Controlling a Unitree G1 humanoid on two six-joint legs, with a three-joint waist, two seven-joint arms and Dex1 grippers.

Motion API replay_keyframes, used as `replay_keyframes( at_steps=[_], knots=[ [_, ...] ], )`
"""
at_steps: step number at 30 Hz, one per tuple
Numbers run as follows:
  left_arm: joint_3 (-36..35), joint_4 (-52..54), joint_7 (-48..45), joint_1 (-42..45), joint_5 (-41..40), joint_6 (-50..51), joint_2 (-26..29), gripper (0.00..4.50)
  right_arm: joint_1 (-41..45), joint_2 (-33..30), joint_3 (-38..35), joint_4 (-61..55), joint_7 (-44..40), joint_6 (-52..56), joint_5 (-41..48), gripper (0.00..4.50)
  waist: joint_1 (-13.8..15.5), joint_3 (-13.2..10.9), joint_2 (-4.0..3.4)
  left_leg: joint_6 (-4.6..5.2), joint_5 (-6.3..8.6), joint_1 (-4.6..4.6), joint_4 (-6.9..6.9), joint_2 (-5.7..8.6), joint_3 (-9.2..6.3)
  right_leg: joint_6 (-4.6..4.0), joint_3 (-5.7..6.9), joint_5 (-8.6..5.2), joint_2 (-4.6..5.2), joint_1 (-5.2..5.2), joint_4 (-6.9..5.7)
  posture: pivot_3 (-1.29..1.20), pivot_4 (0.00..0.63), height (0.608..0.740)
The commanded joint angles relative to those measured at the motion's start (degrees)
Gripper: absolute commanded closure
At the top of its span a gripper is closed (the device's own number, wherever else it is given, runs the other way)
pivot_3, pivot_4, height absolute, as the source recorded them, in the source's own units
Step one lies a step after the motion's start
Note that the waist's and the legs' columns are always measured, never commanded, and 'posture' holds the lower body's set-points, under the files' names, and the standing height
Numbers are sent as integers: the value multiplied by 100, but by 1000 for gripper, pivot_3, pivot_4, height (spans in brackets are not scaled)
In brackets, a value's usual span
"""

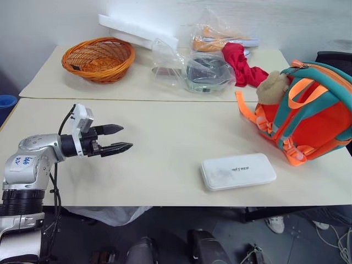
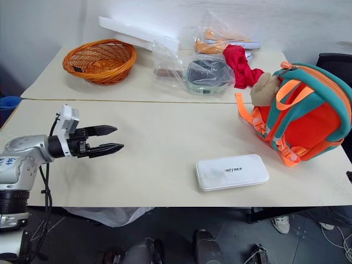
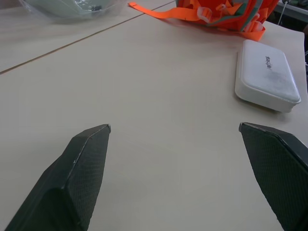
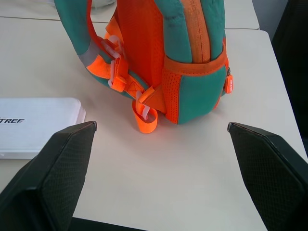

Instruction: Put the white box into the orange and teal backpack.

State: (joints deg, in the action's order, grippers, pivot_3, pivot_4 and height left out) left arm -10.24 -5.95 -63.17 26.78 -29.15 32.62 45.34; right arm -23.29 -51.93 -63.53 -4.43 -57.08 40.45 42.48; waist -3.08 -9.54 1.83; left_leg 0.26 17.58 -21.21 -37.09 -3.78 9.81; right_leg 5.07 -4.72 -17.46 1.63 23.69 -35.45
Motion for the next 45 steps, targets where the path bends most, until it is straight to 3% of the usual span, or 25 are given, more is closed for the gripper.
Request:
replay_keyframes(
  at_steps=[1, 13, 18, 21, 26, 33, 34, 39, 45],
  knots=[
    [-47, 158, 13, 125, -49, -86, 11, 0, -3, 38, -193, -177, 105, 63, 113, 30, -9, 0, 0, 0, 0, 0, 0, 0, 1, 1, -1, 0, 0, 0, 0, 0, 150, 740],
    [93, 218, 161, 194, 16, -25, -51, 0, 2, 62, -217, -357, 353, 138, 127, 30, -3, 0, 0, 0, -1, 0, 0, 0, 1, 1, -1, 0, -3, 0, 0, 0, 150, 740],
    [494, 419, -1, 309, 65, -98, -160, 0, 122, 29, 321, -825, 534, -21, -71, 30, -5, 0, 0, -1, -1, 1, -3, 1, 1, 1, -1, 1, -3, 0, -3, 0, 150, 740],
    [1217, 684, -427, 260, 303, -384, -322, 614, 168, 37, 1189, -1320, 543, -222, -320, 645, -10, 0, 0, -1, -2, 2, -6, 2, 4, 6, 0, 3, -3, -2, -5, 0, 150, 740],
    [2136, 349, -734, 394, 968, -1155, -722, 2134, 623, -45, 2285, -1265, 611, -427, -667, 2326, -4, 0, 0, -1, -4, 2, -9, 3, 6, 6, -3, 4, -8, 0, -6, 0, 150, 740],
    [2658, -276, -838, 796, 1336, -1587, -1524, 4185, 1415, -52, 3324, -551, 773, -716, -1304, 4500, 8, 0, 0, 8, -6, -2, -25, 5, 4, 7, -12, 4, -6, 0, -13, 0, 150, 740],
    [2692, -325, -856, 835, 1364, -1609, -1607, 4442, 1503, -51, 3396, -446, 795, -737, -1367, 4500, 10, 0, 0, 8, -6, -2, -26, 5, 4, 7, -13, 4, -7, 0, -14, 0, 150, 740],
    [3061, -667, -482, 1111, 1754, -1516, -2294, 4442, 1907, 54, 4039, -56, 873, -803, -1720, 4500, 17, 0, 0, 10, -6, -4, -34, 5, 2, 8, -12, 5, -8, -1, -17, 0, 150, 740],
    [3051, -878, -250, 1170, 1946, -1585, -2544, 4442, 2278, 404, 4659, -261, 1041, -731, -1838, 4500, -25, 0, -3, 5, -10, 2, -39, -3, 4, 10, -21, 6, -16, 3, -39, 0, 150, 740]
  ],
)
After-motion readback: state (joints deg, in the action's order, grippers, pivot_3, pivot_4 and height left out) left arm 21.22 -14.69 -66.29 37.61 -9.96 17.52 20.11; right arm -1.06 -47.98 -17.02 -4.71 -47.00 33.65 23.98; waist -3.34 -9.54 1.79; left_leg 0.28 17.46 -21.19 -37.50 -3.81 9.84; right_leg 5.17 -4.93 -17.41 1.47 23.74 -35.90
